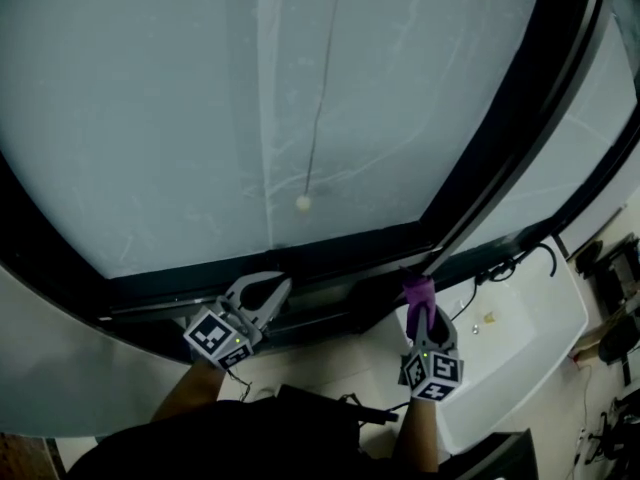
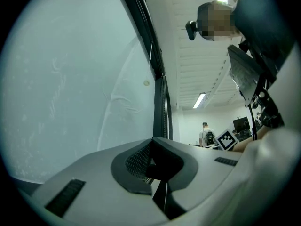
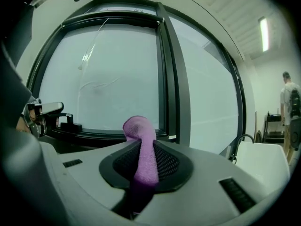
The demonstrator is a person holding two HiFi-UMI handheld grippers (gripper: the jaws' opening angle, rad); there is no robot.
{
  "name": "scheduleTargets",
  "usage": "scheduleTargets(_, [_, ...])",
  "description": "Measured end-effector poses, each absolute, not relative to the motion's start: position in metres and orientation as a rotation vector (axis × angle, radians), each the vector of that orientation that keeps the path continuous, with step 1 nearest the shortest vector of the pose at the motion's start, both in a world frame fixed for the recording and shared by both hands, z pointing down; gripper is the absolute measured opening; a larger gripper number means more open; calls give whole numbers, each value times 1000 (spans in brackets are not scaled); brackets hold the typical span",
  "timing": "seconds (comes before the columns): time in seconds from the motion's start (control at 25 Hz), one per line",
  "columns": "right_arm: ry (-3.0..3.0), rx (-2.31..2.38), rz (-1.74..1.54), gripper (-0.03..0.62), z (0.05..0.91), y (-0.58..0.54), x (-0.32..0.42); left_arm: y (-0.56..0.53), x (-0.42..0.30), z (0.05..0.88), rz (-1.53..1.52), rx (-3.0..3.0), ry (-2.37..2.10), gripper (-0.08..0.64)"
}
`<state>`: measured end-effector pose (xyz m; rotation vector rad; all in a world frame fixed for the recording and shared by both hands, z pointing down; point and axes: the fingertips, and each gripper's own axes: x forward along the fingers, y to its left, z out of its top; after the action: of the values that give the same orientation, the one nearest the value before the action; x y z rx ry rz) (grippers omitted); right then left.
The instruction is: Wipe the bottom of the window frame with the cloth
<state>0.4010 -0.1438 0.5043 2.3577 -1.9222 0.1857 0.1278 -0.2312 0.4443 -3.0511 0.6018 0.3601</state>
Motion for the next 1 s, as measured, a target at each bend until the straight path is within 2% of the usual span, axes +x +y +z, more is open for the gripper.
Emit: scheduleTargets(1.0, [-1992,2417,285,71,506,-121,394,-233,125,446,395,-3031,583,2])
